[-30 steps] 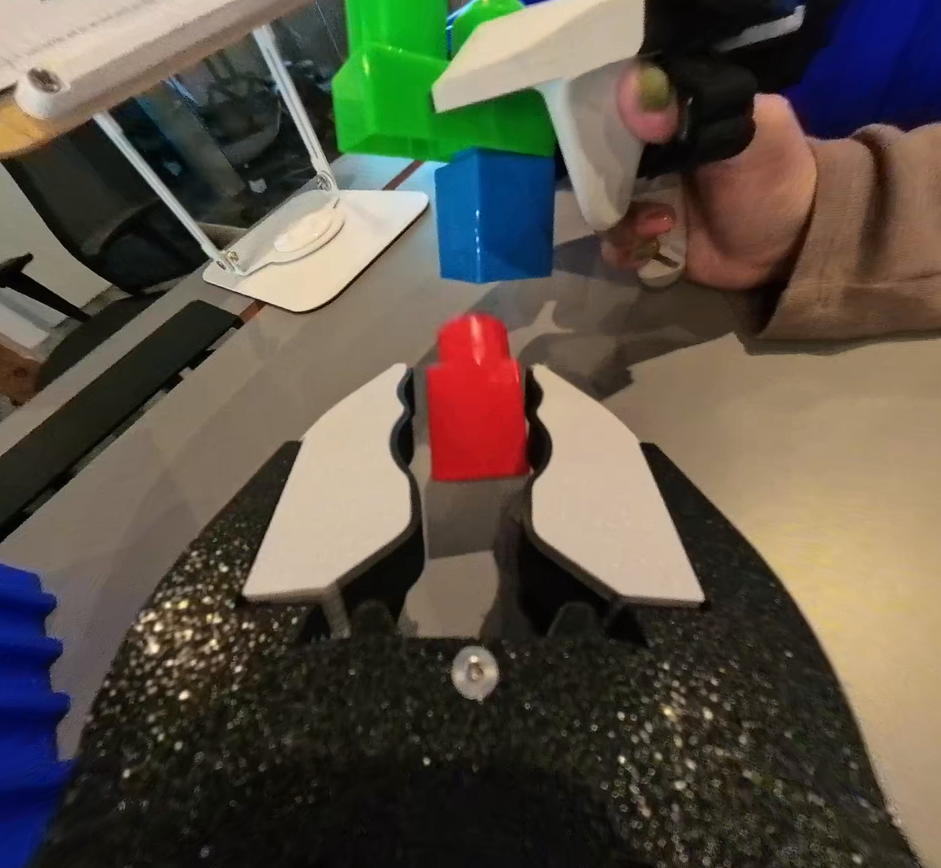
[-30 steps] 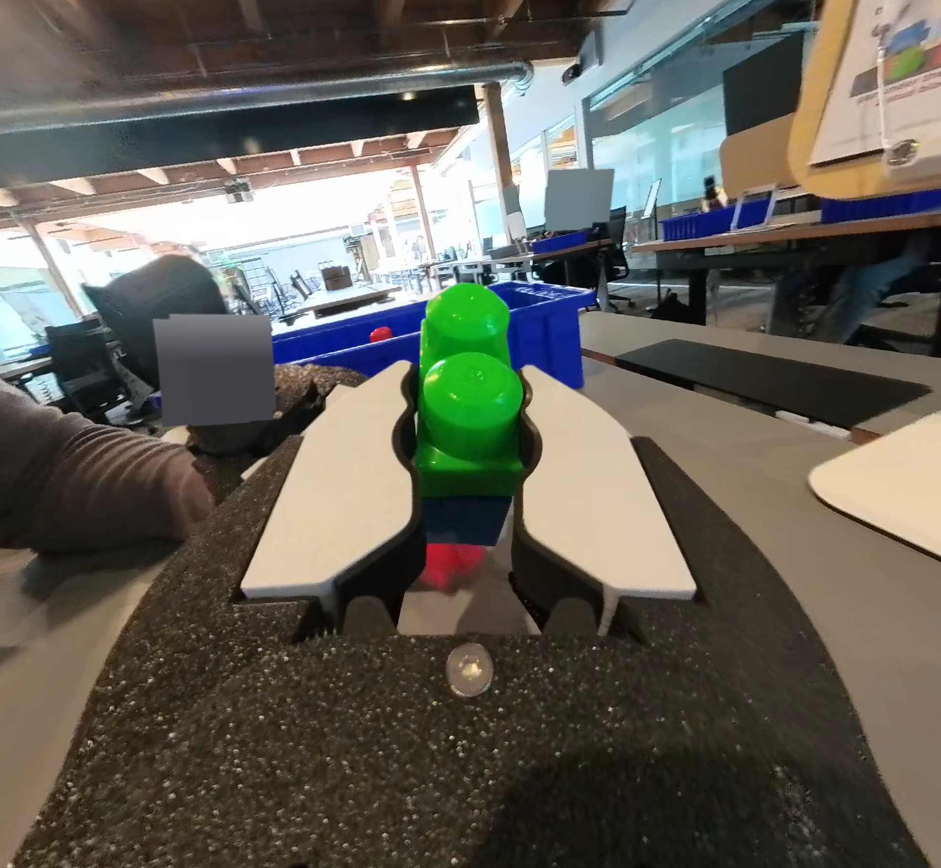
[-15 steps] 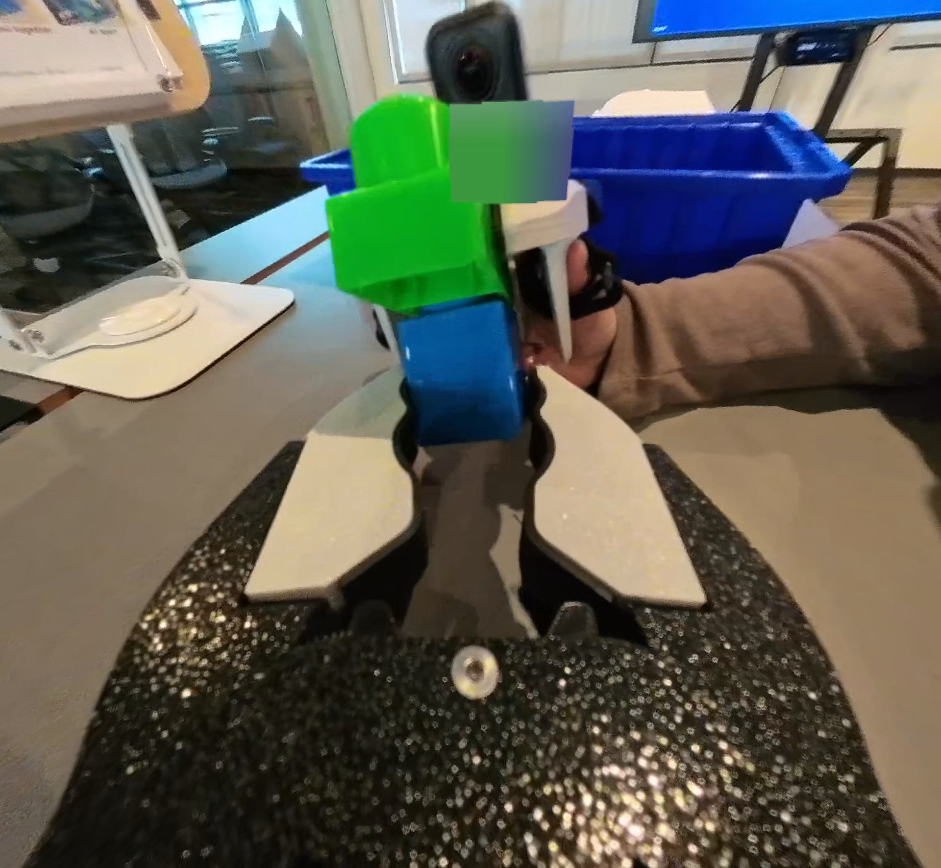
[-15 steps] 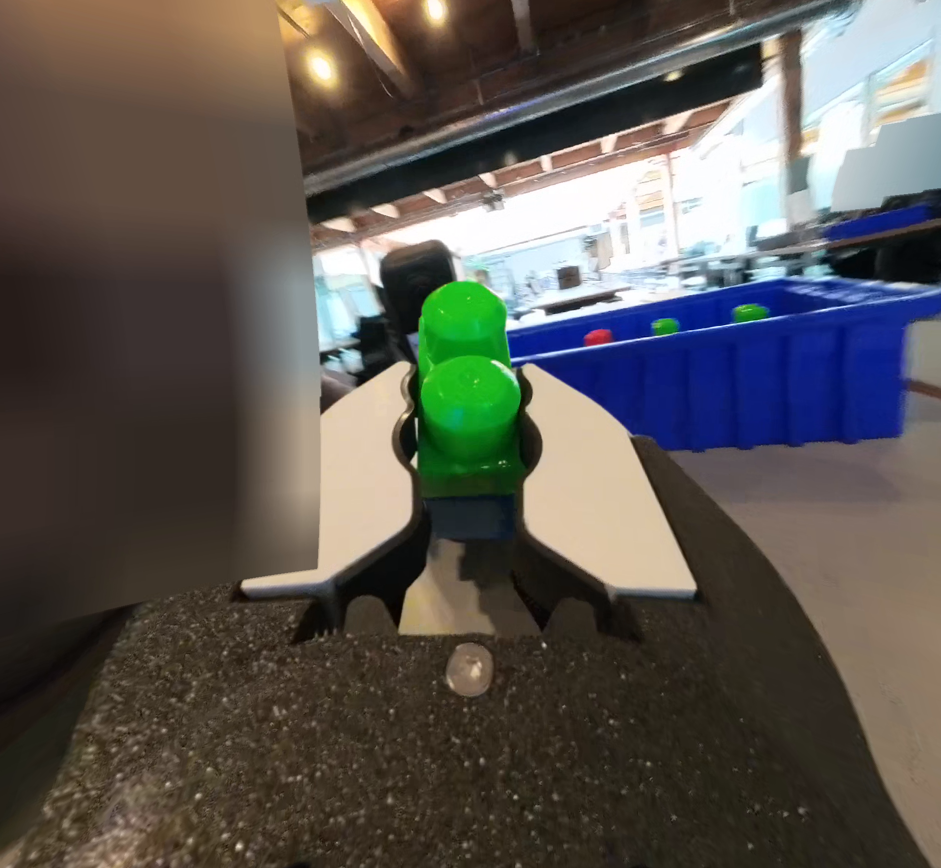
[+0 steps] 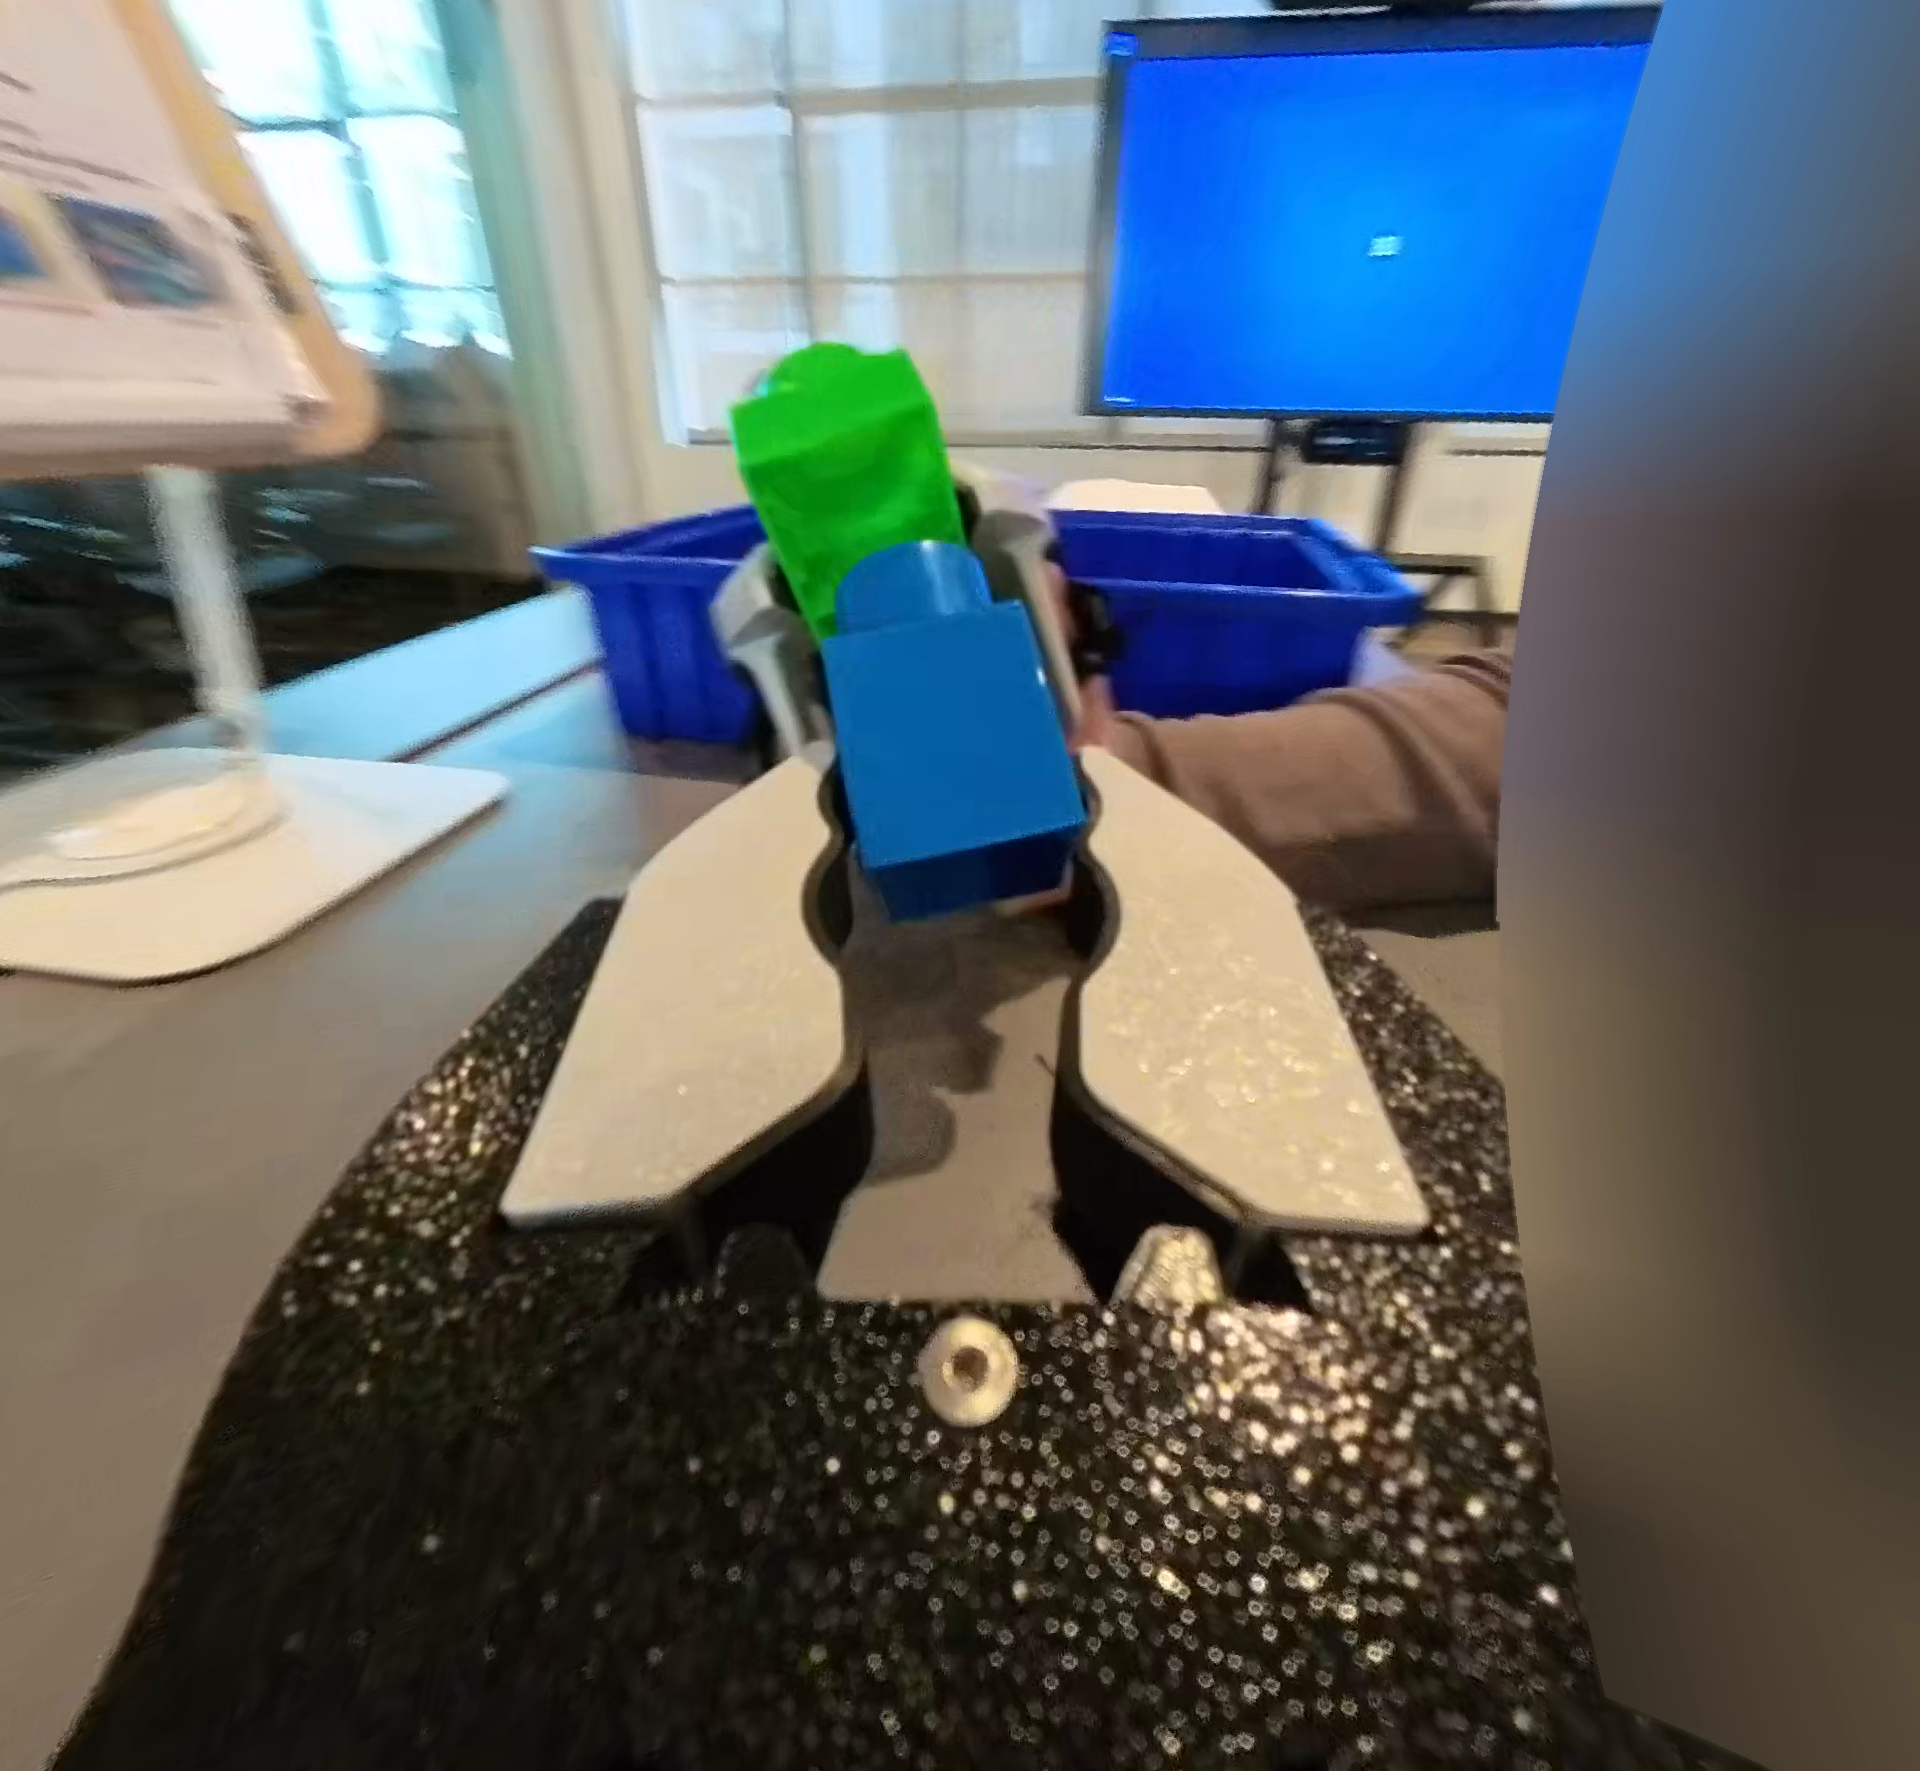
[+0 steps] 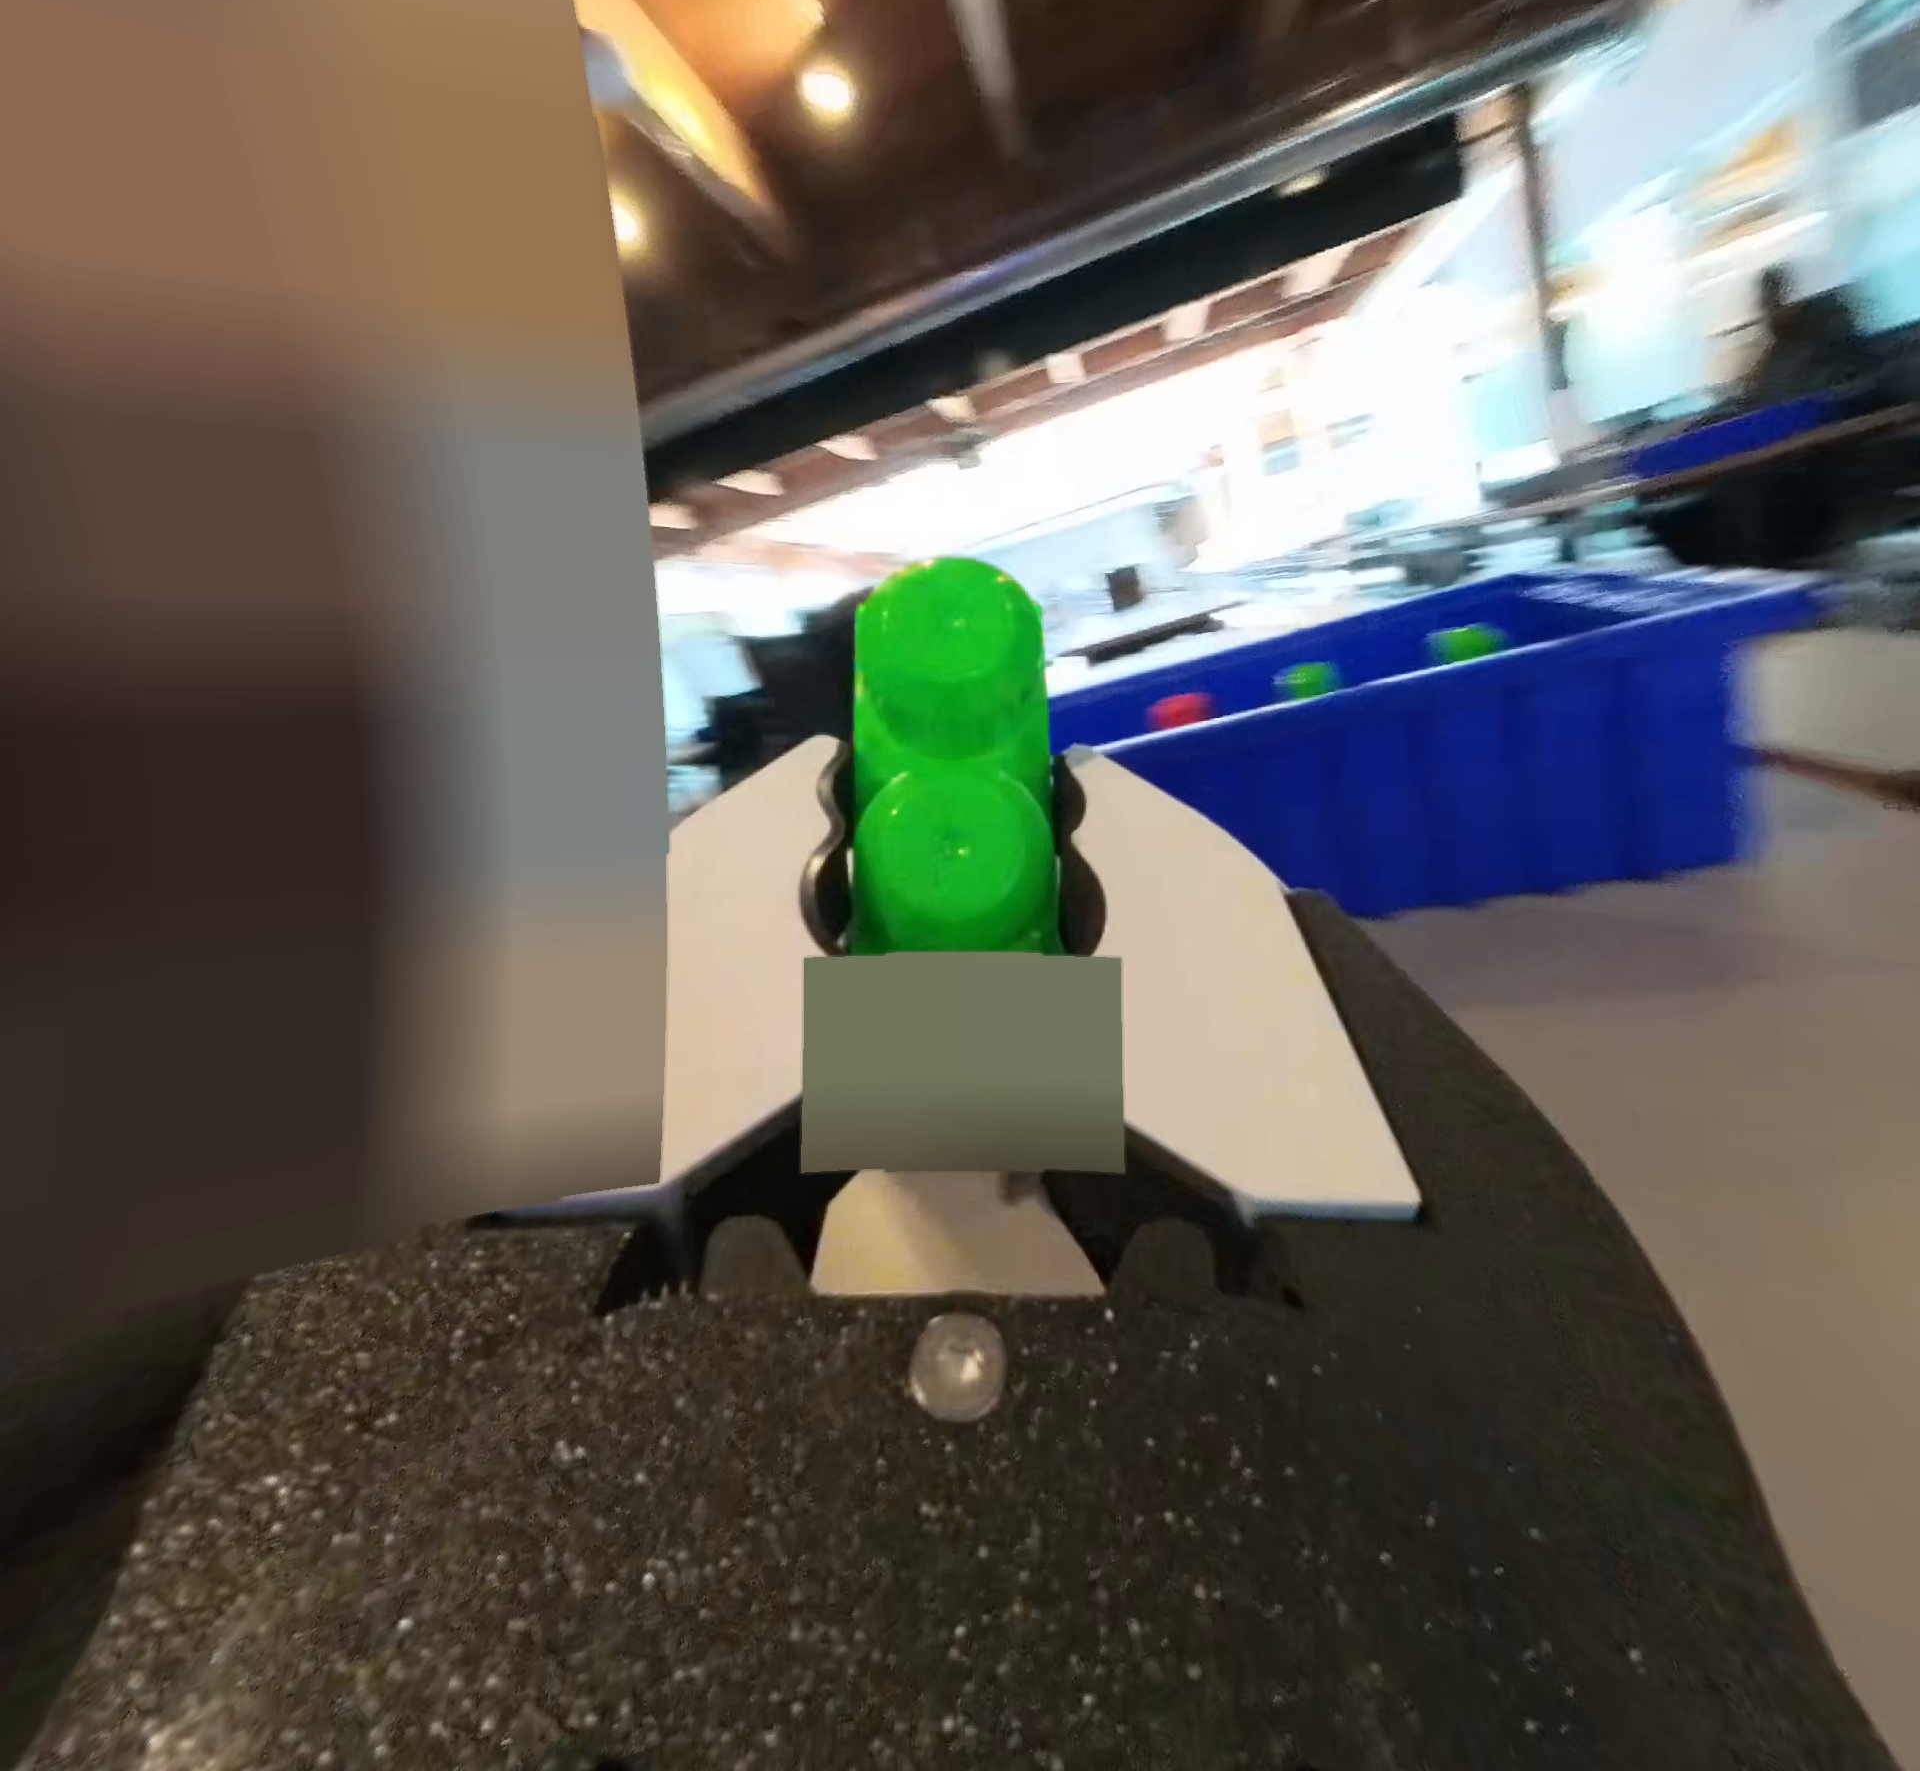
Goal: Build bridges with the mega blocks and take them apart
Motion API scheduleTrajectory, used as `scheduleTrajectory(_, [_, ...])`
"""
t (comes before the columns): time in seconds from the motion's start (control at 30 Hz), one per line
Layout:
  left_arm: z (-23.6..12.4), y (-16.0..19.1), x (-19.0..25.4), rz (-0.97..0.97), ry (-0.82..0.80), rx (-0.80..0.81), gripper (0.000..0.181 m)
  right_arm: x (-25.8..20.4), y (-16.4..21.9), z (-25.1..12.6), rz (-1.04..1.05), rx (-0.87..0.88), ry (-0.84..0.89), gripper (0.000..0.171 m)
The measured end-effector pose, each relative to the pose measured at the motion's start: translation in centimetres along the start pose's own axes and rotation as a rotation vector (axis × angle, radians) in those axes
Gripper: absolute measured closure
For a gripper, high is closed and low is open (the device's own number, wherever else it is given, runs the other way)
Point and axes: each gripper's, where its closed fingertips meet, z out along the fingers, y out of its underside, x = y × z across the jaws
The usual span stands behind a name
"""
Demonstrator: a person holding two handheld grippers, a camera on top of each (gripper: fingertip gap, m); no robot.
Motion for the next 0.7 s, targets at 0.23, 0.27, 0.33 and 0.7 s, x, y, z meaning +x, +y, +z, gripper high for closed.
scheduleTrajectory(0.23, [-0.8,-0.3,-2.3,0.175,-0.222,0.007,0.143,2.2,-7.0,-5.0,-0.356,0.006,0.798,0.135])
scheduleTrajectory(0.27, [-0.7,-0.2,-2.3,0.177,-0.222,-0.002,0.143,1.4,-8.2,-6.6,-0.373,-0.018,0.904,0.135])
scheduleTrajectory(0.33, [-0.6,-0.1,-2.3,0.179,-0.219,-0.009,0.142,-0.8,-10.5,-11.0,-0.397,-0.038,1.13,0.135])
scheduleTrajectory(0.7, [-0.4,0.3,-2.4,0.116,-0.19,-0.016,0.142,-8.5,-4.6,-33.2,0.217,-0.57,1.849,0.135])
